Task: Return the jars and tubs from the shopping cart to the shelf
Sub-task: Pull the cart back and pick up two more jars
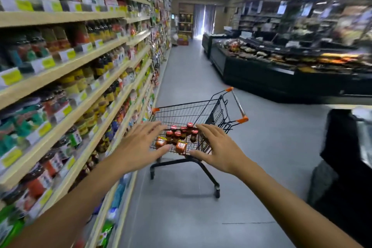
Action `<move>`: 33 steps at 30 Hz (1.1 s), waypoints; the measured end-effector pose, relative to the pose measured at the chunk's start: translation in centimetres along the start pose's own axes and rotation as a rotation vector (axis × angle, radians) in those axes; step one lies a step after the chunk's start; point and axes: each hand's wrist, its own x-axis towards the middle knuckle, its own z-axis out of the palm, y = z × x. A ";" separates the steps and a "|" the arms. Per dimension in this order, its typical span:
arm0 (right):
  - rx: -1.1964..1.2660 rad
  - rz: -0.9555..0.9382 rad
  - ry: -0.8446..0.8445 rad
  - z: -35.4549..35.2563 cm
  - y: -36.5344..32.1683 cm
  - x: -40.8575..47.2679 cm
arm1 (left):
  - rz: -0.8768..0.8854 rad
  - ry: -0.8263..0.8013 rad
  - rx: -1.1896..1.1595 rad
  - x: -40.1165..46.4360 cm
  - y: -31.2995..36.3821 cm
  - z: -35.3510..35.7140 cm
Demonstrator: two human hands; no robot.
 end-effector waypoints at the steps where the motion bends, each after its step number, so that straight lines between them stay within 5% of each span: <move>1: -0.002 0.031 -0.002 0.4 0.4 1.2 | 0.014 -0.001 0.002 1.7 -1.1 0.4; 14: 0.034 0.229 0.023 5.1 7.3 16.3 | 0.178 -0.112 -0.019 22.1 -10.5 5.0; 33: 0.128 0.252 -0.093 14.2 32.8 40.0 | 0.047 -0.237 -0.131 53.3 -15.0 19.0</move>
